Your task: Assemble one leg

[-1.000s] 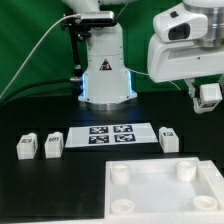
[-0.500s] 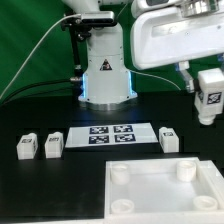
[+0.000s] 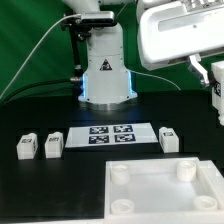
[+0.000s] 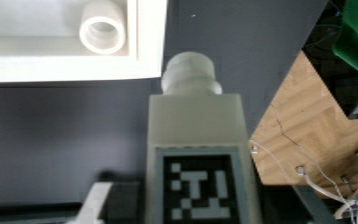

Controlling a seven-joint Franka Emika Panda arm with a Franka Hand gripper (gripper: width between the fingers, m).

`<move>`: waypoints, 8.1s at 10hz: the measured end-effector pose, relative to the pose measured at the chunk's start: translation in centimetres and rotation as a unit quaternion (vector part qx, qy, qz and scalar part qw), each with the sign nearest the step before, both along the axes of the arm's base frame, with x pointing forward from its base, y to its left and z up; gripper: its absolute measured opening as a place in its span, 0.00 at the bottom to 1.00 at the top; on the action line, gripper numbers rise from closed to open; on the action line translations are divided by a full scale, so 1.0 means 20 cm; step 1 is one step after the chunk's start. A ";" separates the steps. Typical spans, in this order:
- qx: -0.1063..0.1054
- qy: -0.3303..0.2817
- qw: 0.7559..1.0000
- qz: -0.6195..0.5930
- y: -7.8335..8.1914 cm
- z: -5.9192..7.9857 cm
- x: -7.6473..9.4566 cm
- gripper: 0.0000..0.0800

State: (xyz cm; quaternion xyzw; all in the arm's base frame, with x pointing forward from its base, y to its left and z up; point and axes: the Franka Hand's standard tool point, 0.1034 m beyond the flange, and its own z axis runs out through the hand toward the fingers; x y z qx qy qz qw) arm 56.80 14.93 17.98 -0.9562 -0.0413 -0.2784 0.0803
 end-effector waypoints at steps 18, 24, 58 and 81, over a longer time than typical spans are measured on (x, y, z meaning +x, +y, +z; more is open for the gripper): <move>-0.039 -0.031 0.998 0.028 -0.19 -0.35 0.23 0.36; -0.038 -0.026 0.999 0.028 -0.19 -0.48 0.21 0.36; -0.026 0.337 0.939 0.062 -0.16 -0.51 0.29 0.56; 0.067 0.322 0.925 -0.192 -0.15 -0.52 0.29 0.81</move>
Offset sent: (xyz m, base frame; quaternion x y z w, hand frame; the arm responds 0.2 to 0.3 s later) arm 0.0470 -0.0060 0.0182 -0.0088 -0.0084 -0.0203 0.9997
